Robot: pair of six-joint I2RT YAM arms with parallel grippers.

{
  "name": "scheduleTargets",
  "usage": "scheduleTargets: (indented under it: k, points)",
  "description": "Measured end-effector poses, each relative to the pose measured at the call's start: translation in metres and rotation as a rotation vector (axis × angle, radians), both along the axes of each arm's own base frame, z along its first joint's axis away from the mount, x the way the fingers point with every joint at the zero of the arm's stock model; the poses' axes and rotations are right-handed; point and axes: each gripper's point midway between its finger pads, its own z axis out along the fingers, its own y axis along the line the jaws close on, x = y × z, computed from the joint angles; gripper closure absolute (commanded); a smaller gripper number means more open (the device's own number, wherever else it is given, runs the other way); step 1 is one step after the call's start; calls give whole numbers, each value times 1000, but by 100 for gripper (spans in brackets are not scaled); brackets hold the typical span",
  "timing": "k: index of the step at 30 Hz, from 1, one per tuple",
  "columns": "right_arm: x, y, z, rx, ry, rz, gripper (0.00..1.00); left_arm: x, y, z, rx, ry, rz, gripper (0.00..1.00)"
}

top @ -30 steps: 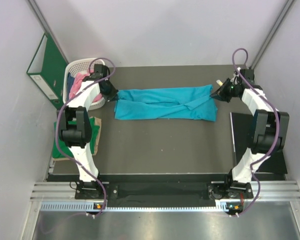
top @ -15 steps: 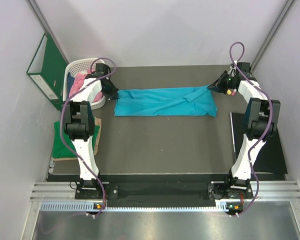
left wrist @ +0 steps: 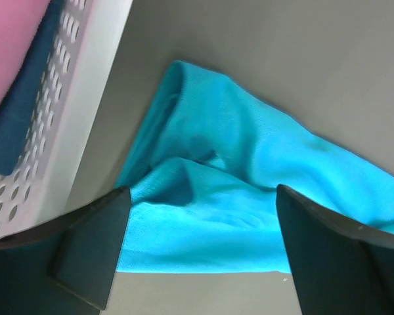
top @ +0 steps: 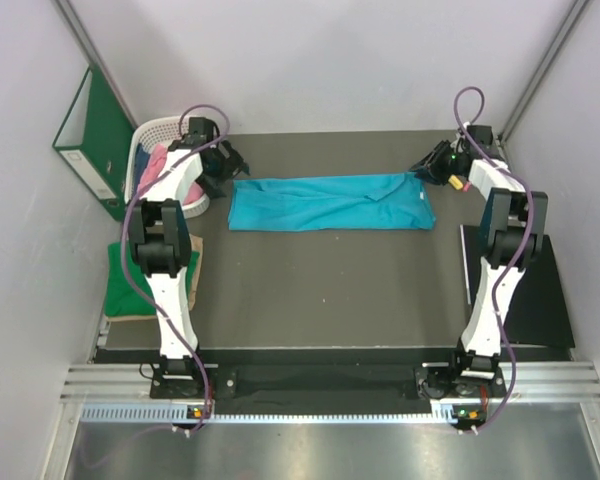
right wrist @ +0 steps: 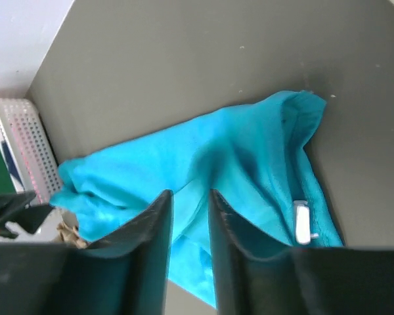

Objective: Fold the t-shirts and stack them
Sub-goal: Fold the other side of the tshirt into a rectangle

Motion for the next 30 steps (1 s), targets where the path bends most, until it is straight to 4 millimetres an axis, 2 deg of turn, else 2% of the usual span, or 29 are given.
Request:
scheduleTargets:
  k: [2,3,5,6,7,9,10,11,13,14,15,16,19,21,24,27,30]
  points:
    - [1,0,-5,-8,8,-13,43,2,-3,3,2,-11,-9,1]
    - [3,0,-5,-16,0,-16,34,1,-3,4,-2,-10,-13,1]
    - [6,1,-1,-36,-30,-23,24,0,-4,4,-6,-15,-22,1]
    - [5,2,1,-41,-34,-28,13,-2,-4,5,-8,-19,-26,1]
    - [3,3,3,-52,-41,-31,8,-7,-4,5,-10,-16,-32,1]
    - [-4,6,14,-63,-52,-32,1,-19,-3,8,-13,-9,-43,1]
    - [-7,8,23,-70,-70,-26,3,-25,-3,13,-18,-11,-50,1]
    - [-8,10,29,-71,-80,-23,6,-28,-3,18,-23,-18,-54,1]
    - [-11,17,47,-80,-120,-3,30,-33,-5,35,-39,-52,-73,1]
    - [-12,22,53,-86,-138,13,46,-34,-6,45,-45,-74,-84,1]
    - [-14,28,58,-89,-153,33,87,-34,-8,55,-53,-100,-97,1]
    - [-16,35,61,-91,-164,55,100,-34,-10,64,-59,-124,-108,1]
    - [-26,62,54,-101,-143,122,100,-36,-17,79,-70,-163,-150,1]
    - [-36,81,41,-115,-107,177,100,-38,-21,81,-72,-169,-175,1]
    - [-51,106,10,-166,-28,262,100,-42,-24,79,-71,-160,-204,1]
    - [-64,118,-21,-233,53,318,100,-45,-26,77,-66,-153,-226,1]
    - [-77,120,-37,-285,110,348,100,-49,-26,72,-62,-135,-234,1]
